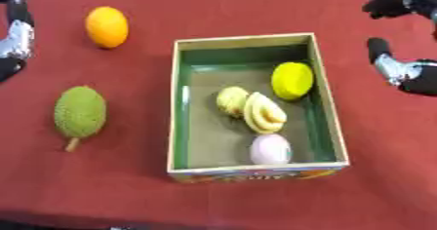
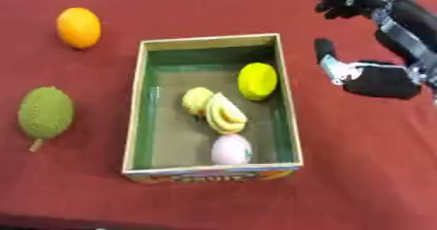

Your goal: Pick up objects on the table and place them in the box.

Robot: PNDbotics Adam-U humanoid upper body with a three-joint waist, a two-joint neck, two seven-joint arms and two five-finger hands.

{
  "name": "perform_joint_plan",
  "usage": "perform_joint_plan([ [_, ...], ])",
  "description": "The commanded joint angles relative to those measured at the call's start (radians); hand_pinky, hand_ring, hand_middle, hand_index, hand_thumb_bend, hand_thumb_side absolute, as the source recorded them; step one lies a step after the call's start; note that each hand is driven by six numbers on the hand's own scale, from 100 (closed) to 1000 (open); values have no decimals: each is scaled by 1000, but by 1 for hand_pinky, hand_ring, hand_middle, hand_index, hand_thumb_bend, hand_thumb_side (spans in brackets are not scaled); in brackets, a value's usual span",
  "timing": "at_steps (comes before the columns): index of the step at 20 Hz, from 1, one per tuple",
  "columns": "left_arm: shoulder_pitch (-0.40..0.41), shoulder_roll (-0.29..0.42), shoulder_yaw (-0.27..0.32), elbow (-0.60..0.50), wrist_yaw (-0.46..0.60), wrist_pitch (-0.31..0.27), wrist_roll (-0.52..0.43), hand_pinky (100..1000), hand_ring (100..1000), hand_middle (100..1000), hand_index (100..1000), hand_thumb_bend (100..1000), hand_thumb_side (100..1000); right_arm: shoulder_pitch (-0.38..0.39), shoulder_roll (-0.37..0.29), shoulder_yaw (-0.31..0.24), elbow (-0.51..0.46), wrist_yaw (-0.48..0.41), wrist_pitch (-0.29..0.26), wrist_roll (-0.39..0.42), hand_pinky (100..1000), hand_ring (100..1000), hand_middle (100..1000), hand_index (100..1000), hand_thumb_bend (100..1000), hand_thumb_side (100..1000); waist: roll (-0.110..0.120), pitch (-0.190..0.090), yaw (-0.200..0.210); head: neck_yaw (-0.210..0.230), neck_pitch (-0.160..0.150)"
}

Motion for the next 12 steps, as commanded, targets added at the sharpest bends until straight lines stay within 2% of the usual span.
perform_joint_plan([
  [1, -25, 104, -61, 56, -46, 42, -43, 775, 712, 680, 858, 225, 362, 37, 6, -82, -15, -48, -42, -46, 783, 764, 765, 918, 100, 504, 0, -24, -3, 10, 10],
  [3, -49, 148, -105, 99, -73, 69, -70, 781, 722, 686, 864, 275, 379, 63, 8, -126, -15, -76, -68, -73, 782, 762, 763, 918, 100, 501, -1, -24, -6, 14, 11],
  [5, -76, 193, -149, 123, -101, 82, -98, 781, 722, 686, 864, 275, 379, 78, 3, -156, -15, -103, -83, -100, 782, 762, 763, 918, 100, 501, -5, -24, -5, 14, 11],
  [6, -87, 216, -172, 128, -115, 84, -112, 790, 731, 672, 871, 343, 384, 83, 1, -162, -15, -117, -88, -114, 781, 755, 756, 915, 100, 498, -6, -25, -4, 14, 10],
  [8, -105, 263, -220, 154, -144, 76, -141, 799, 734, 691, 874, 383, 378, 84, -3, -166, -15, -147, -92, -144, 780, 753, 754, 913, 100, 499, -9, -25, -6, 19, 9],
  [12, -128, 354, -309, 201, -200, 61, -197, 827, 784, 744, 880, 555, 317, 84, -13, -163, -15, -202, -97, -199, 781, 751, 753, 907, 100, 496, -16, -24, -5, 21, 2],
])
